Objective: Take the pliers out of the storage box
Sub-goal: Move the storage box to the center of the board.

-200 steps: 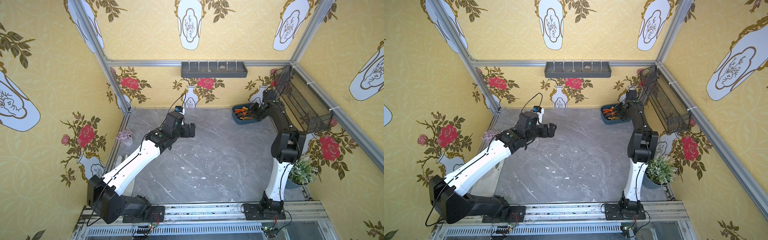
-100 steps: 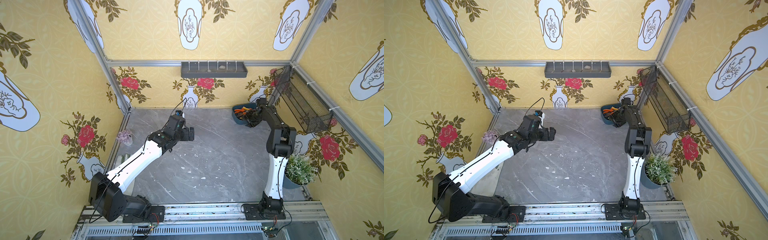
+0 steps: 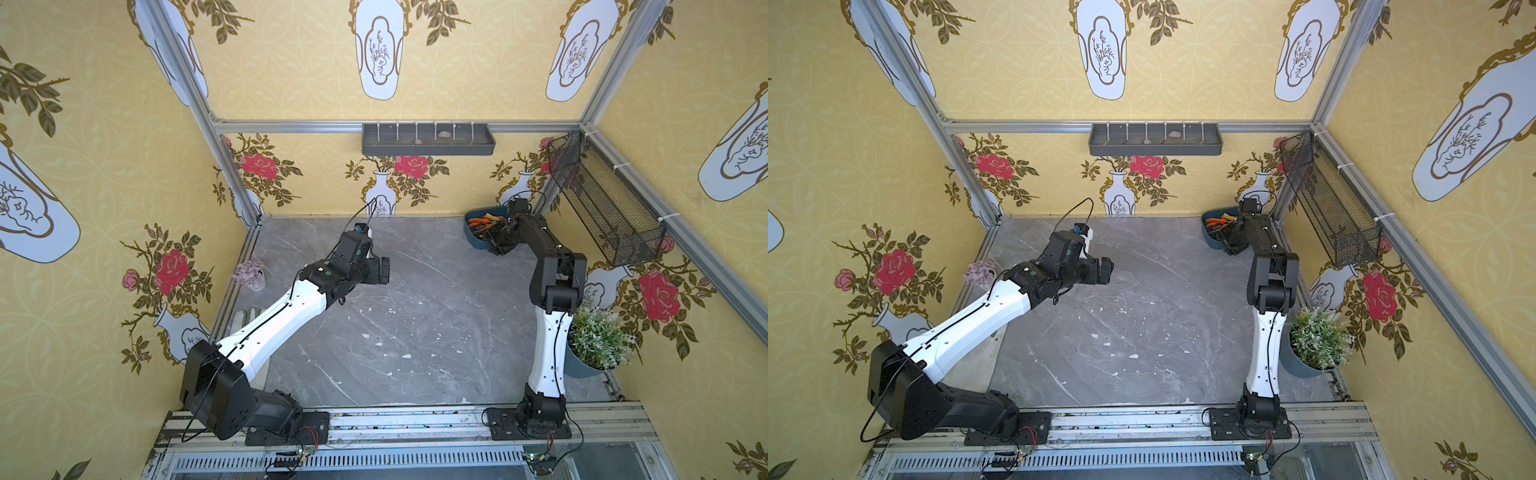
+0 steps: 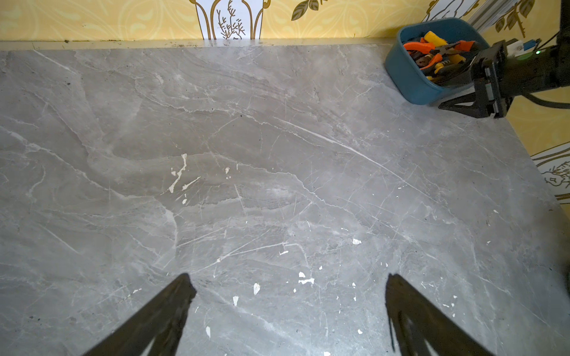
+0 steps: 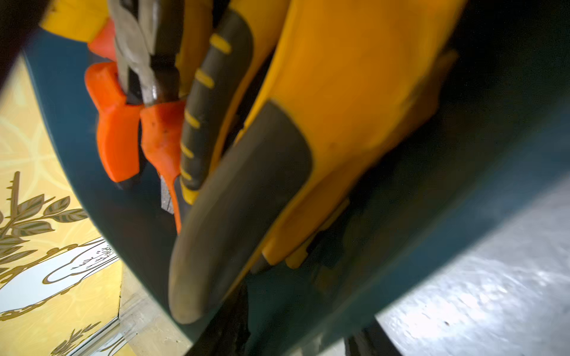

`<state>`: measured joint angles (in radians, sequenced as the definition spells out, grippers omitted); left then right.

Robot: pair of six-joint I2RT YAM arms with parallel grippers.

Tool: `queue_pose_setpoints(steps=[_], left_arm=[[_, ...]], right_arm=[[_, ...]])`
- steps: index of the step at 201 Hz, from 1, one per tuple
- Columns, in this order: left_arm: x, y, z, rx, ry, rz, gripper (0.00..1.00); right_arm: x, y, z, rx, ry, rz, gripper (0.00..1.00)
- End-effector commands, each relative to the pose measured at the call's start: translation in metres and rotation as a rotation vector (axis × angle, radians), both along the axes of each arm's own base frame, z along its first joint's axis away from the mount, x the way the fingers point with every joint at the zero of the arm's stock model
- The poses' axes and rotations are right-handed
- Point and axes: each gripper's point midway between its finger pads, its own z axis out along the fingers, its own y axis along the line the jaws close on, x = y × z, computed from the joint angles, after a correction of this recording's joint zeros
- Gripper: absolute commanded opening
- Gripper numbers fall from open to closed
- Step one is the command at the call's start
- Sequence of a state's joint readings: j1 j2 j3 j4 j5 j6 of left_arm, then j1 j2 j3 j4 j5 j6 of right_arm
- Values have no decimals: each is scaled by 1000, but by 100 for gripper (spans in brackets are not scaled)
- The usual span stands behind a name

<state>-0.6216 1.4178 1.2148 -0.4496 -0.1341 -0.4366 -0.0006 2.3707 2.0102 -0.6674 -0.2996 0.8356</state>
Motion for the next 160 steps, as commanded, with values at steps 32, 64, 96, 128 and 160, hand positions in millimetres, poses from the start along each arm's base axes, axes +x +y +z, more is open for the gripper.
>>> queue_pose_setpoints(steps=[32, 64, 96, 128, 160], left_arm=[[0, 1, -2, 5, -6, -2, 99], [-6, 5, -3, -3, -9, -1, 99], [-10, 8, 0, -9, -12, 3, 99], [-13, 13, 4, -14, -27, 15, 99], [-14, 16, 5, -15, -25, 34, 99]], right_arm=[[-31, 10, -7, -76, 60, 74, 48], [-43, 26, -12, -112, 74, 153, 48], [-56, 34, -18, -112, 94, 176, 48], [-71, 50, -18, -112, 107, 213, 48], [-92, 73, -11, -145, 98, 262, 48]])
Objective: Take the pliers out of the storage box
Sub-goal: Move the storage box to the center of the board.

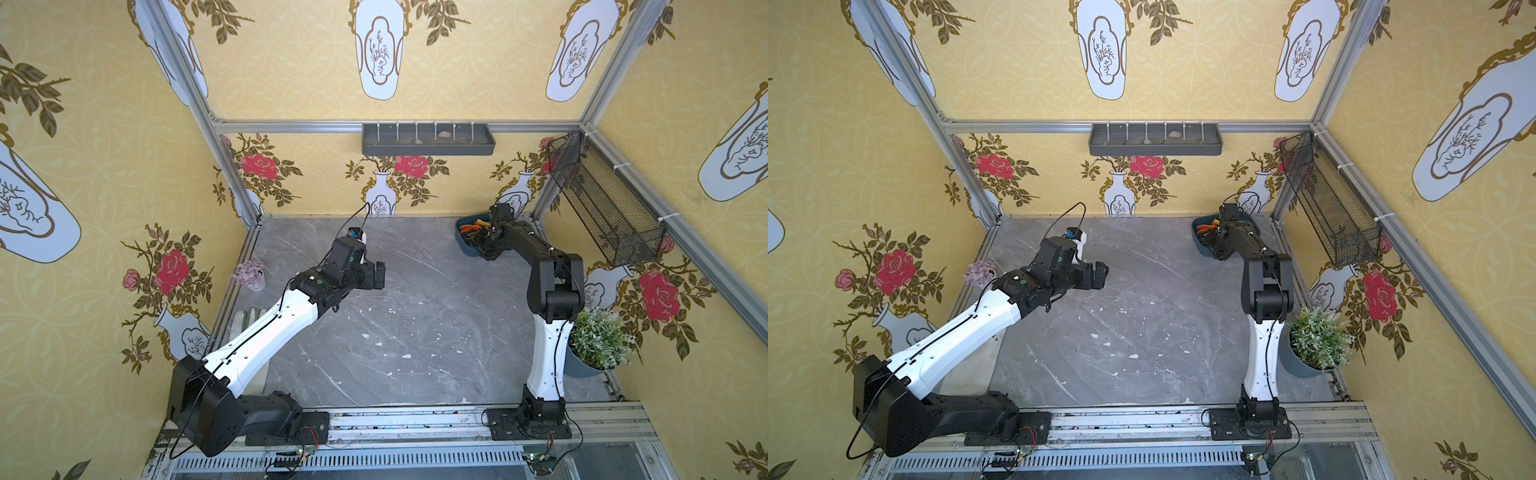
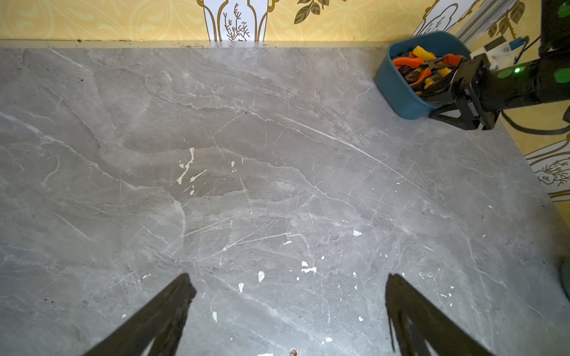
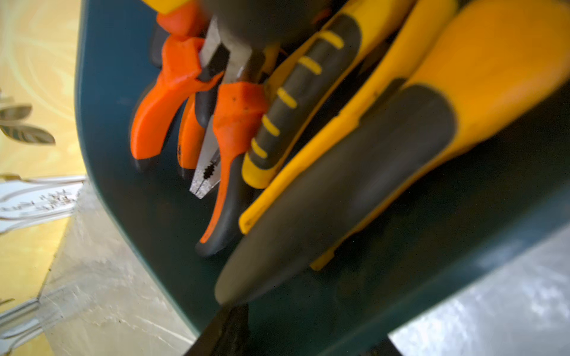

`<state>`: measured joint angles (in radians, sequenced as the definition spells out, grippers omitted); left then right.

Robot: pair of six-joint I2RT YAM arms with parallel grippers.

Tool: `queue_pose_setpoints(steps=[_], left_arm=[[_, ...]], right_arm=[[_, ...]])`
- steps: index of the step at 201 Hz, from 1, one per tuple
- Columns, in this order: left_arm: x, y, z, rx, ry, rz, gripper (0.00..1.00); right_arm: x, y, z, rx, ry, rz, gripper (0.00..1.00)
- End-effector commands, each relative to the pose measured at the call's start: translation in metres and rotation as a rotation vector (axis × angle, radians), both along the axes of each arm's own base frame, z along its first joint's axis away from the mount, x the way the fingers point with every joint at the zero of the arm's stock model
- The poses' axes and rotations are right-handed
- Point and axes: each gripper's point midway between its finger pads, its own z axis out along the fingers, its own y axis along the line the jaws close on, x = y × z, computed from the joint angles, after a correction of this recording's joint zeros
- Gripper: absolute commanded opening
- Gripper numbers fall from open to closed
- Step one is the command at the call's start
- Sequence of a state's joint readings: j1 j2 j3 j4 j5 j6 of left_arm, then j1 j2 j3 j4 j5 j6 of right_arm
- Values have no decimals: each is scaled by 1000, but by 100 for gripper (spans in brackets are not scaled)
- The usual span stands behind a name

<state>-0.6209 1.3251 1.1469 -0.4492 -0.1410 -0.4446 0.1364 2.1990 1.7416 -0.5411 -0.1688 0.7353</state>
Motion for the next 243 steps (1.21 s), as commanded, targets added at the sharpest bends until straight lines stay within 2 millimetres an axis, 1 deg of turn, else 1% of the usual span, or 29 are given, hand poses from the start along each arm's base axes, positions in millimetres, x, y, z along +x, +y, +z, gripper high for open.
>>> queue_pose_setpoints(steps=[1, 39, 61, 98, 123, 138, 153, 160, 181, 184, 186, 189, 198, 213, 227, 235, 243], left_arm=[[2, 3, -1, 1, -4, 23, 99], [-2, 5, 1, -27, -10, 35, 99], [-4, 7, 1, -29, -11, 36, 99], [-12, 16, 5, -19, -15, 49, 99], [-15, 26, 1, 17, -9, 73, 99], [-15, 40, -3, 59, 12, 119, 99], [-15, 57, -8, 81, 45, 179, 99], [-14, 69, -11, 88, 64, 220, 99], [-14, 107, -23, 77, 141, 346, 99], [-16, 109, -25, 72, 152, 352, 99], [-14, 118, -25, 65, 157, 379, 99], [-14, 124, -27, 58, 168, 397, 99], [-15, 136, -31, 38, 188, 429, 99], [-16, 147, -34, 13, 204, 453, 99], [-18, 149, -35, 13, 211, 450, 99], [-19, 148, -37, 13, 217, 440, 99], [-20, 146, -40, 9, 229, 433, 99]], right_arm=[[-54, 24, -15, -6, 168, 89, 48], [-83, 57, -9, -45, 178, 181, 48], [-102, 79, -10, -62, 189, 247, 48], [-138, 125, -10, -114, 200, 398, 48], [-164, 158, -11, -143, 199, 509, 48], [-183, 181, -13, -166, 200, 597, 48], [-202, 200, -18, -201, 210, 673, 48], [-212, 209, -20, -219, 211, 709, 48], [-238, 228, -25, -245, 213, 781, 48], [-241, 230, -24, -248, 211, 790, 48], [-243, 231, -25, -249, 213, 794, 48], [-247, 234, -25, -251, 212, 806, 48], [-256, 242, -26, -255, 209, 837, 48], [-275, 254, -25, -258, 207, 908, 48], [-291, 262, -25, -262, 209, 961, 48], [-296, 264, -23, -265, 206, 974, 49], [-296, 265, -20, -264, 195, 973, 50]])
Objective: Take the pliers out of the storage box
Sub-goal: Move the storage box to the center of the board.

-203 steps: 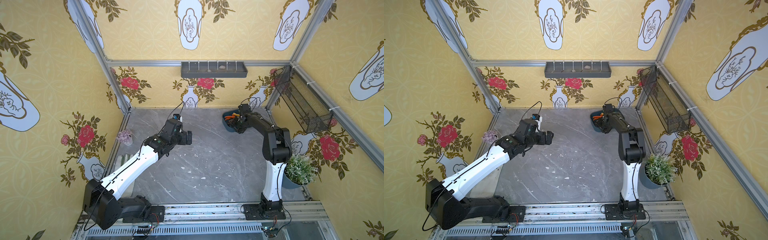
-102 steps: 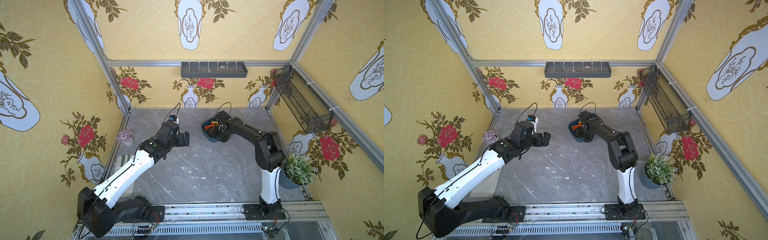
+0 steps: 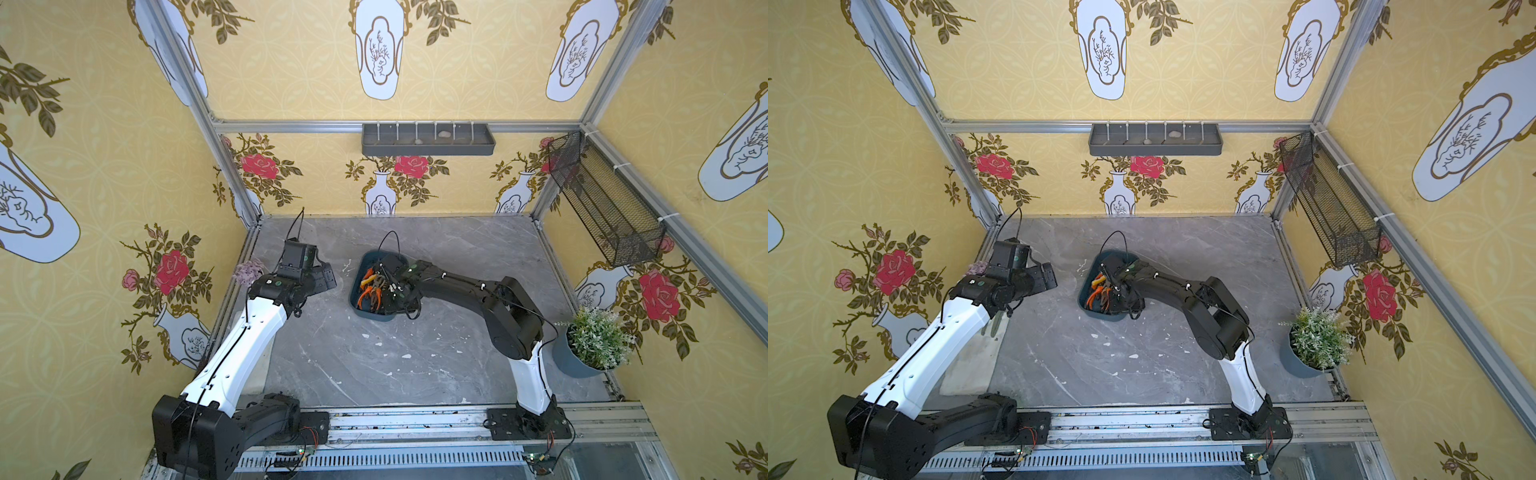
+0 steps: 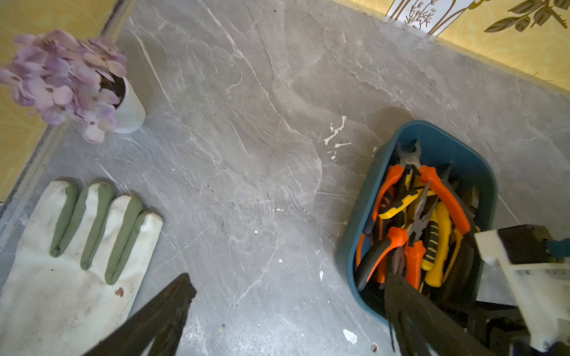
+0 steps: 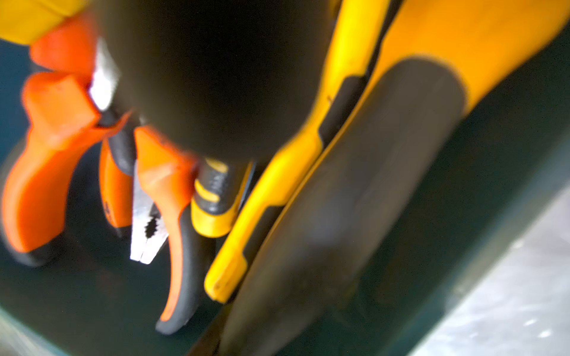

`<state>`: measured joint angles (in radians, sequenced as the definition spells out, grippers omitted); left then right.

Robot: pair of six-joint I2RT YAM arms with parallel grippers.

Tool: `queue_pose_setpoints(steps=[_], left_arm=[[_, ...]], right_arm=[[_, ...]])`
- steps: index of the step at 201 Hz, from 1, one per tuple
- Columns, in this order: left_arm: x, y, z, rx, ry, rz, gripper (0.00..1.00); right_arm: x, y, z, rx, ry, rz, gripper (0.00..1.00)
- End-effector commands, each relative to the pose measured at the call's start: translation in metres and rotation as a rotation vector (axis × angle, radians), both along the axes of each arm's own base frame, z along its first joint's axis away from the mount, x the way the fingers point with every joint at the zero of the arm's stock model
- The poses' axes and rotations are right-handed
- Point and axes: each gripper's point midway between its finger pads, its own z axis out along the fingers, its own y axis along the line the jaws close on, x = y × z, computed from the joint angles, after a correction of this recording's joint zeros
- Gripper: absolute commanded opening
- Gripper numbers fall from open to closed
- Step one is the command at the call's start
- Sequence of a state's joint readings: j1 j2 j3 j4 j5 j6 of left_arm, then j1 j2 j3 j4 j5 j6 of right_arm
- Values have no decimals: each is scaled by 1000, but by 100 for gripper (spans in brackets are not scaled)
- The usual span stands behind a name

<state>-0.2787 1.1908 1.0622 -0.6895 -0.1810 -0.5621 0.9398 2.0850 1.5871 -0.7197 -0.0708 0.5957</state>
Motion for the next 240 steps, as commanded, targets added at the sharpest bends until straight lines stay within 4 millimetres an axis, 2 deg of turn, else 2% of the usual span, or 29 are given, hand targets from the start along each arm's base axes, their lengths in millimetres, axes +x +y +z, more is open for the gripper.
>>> queue_pose_setpoints(steps=[1, 23, 51, 60, 82, 103, 116, 143, 155, 200, 240], left_arm=[[-6, -4, -10, -32, 46, -17, 99], [-9, -10, -21, -57, 82, -33, 99], [-12, -19, -41, -81, 143, -60, 99], [-12, -24, -47, -84, 163, -80, 99], [-6, -45, -62, -60, 227, -159, 93], [1, -56, -77, 7, 298, -193, 86], [6, -53, -86, 44, 323, -179, 84], [16, -56, -103, 61, 355, -189, 67], [23, -60, -108, 57, 357, -198, 61], [49, -75, -117, 39, 349, -227, 51], [57, -79, -134, 52, 401, -243, 38]], right_arm=[[-31, -11, -4, -62, 75, 75, 50], [-20, -9, 20, -17, 0, 79, 52], [8, -12, 83, 37, -156, 66, 56], [15, -16, 106, 67, -202, 52, 56], [29, -45, 131, 117, -251, -29, 53], [36, -82, 126, 203, -200, -144, 51], [38, -104, 120, 249, -167, -213, 49], [36, -136, 115, 298, -164, -281, 49], [34, -143, 113, 291, -177, -281, 49], [39, -154, 101, 234, -184, -266, 49], [44, -156, 91, 263, -153, -281, 49]])
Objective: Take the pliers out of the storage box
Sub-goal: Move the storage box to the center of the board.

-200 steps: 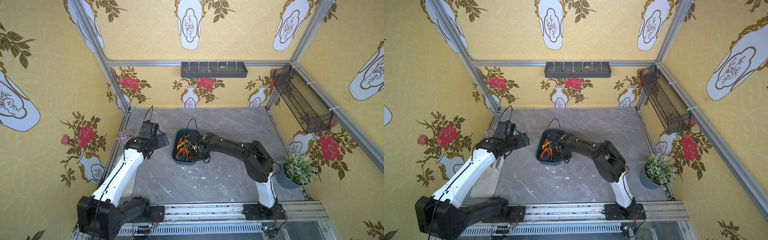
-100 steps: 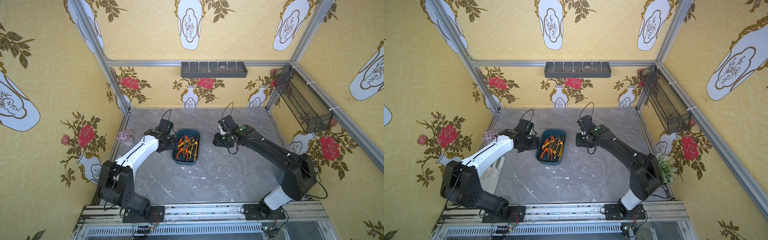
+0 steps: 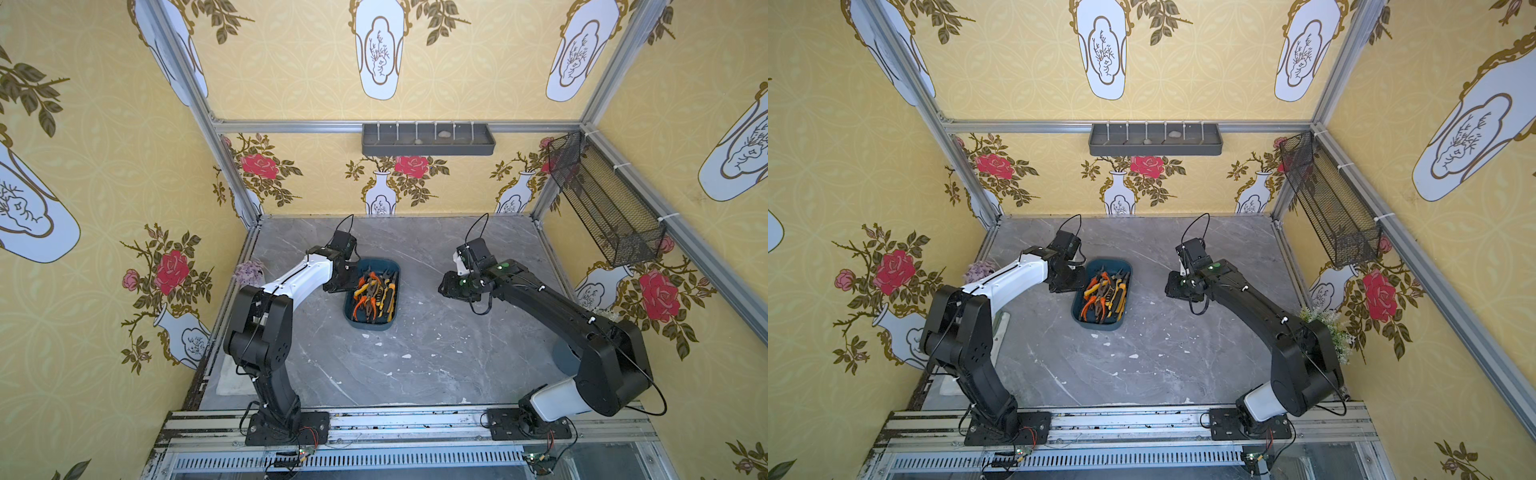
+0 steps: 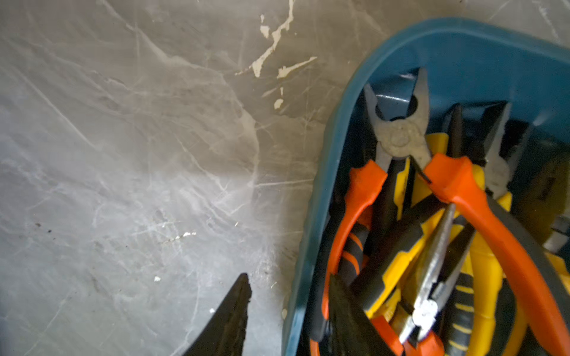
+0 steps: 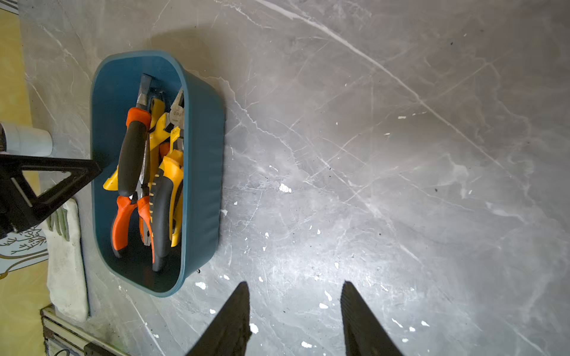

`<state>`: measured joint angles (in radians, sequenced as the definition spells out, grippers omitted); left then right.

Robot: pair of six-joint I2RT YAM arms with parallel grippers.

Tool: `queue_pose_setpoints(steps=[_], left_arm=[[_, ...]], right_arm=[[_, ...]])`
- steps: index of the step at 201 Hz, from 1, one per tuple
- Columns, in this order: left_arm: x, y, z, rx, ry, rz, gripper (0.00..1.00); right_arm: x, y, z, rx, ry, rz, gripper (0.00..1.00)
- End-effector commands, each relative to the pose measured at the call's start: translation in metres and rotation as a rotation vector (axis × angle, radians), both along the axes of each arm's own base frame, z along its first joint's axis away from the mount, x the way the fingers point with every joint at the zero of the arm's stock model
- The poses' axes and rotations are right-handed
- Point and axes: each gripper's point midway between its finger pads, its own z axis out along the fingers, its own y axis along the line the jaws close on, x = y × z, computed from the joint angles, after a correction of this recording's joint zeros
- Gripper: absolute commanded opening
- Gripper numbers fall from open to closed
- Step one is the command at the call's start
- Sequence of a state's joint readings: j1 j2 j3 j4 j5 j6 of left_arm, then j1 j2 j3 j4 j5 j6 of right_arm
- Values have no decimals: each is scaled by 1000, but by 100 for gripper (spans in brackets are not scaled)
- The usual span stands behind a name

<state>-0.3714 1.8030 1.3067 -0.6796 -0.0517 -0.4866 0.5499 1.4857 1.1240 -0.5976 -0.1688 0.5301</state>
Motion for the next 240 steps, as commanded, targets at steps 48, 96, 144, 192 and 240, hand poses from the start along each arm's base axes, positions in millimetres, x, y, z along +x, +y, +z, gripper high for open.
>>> queue_pose_setpoints(steps=[48, 96, 144, 192, 240], left_arm=[[-5, -2, -20, -21, 69, -38, 22], [-12, -8, -23, -77, 103, -95, 0], [-5, 3, -24, -68, 116, -175, 0], [3, 25, -13, 25, 111, -246, 0], [9, 43, -7, 45, 124, -225, 0]], right_arm=[[3, 2, -10, 45, 5, 4, 49], [2, 1, -11, 57, 20, -13, 49], [-7, -4, -16, 63, 30, -26, 48], [-11, -6, -20, 60, 36, -28, 48], [-9, -5, -27, 51, 50, -24, 48]])
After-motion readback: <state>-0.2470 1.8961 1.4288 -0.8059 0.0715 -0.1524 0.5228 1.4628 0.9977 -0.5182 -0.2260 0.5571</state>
